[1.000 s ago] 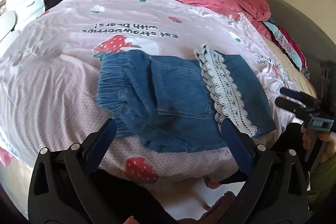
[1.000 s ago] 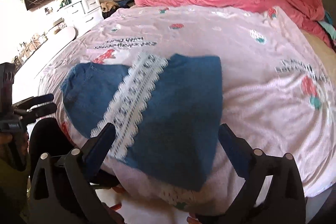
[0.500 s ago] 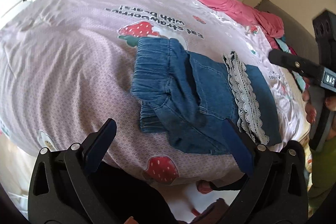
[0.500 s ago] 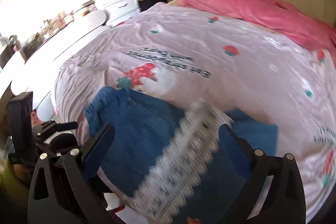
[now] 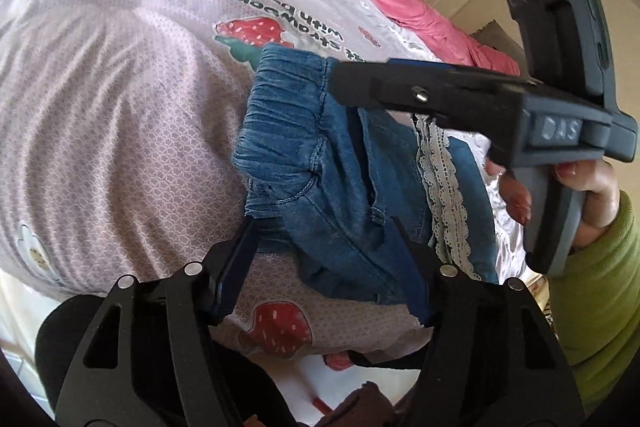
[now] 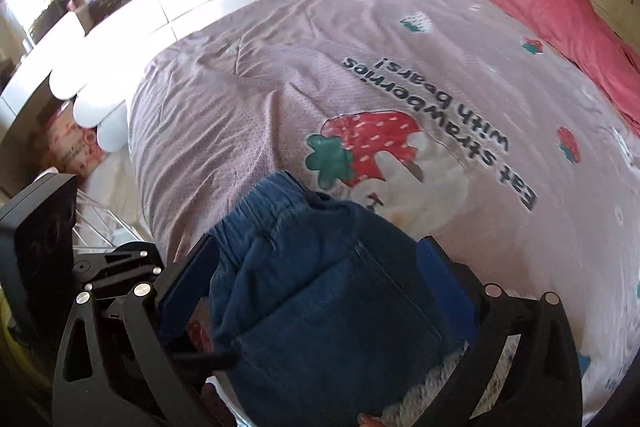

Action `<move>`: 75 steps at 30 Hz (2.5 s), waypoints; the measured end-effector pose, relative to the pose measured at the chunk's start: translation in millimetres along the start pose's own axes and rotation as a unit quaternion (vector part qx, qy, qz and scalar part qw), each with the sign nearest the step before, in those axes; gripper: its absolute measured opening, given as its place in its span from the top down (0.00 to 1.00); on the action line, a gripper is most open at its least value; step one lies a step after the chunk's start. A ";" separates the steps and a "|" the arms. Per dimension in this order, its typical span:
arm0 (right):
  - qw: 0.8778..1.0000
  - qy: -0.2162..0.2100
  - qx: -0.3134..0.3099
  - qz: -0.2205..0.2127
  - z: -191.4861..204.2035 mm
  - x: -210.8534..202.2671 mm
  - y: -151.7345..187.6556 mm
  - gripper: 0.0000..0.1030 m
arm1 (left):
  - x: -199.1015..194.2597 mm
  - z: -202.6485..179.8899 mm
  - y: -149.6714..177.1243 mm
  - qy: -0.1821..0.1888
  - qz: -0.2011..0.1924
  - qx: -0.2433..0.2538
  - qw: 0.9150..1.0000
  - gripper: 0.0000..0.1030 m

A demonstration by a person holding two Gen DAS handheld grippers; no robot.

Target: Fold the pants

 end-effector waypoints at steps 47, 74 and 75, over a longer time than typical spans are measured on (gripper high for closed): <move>0.970 -0.126 0.170 -0.118 -120.9 -121.1 70.9 0.40 | 53.1 -180.8 -4.6 0.152 0.038 0.086 0.984 0.22; 0.959 0.027 0.263 -0.101 -203.5 -117.4 185.9 0.17 | 77.7 -142.7 16.5 -0.052 0.060 0.209 0.975 0.15; 0.957 0.031 0.265 -0.114 -203.1 -126.7 186.6 0.17 | 76.2 -143.9 15.6 -0.051 0.060 0.209 0.975 0.14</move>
Point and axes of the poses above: each gripper's, at about its wrist camera, not at the fingertips, and x roughly the way its jaws point, z to its left, y to its underside, the point moved 9 cm from there along x, roughly the way its jaws point, and after that the axes turned 5 degrees about x, right-handed, at the moved point
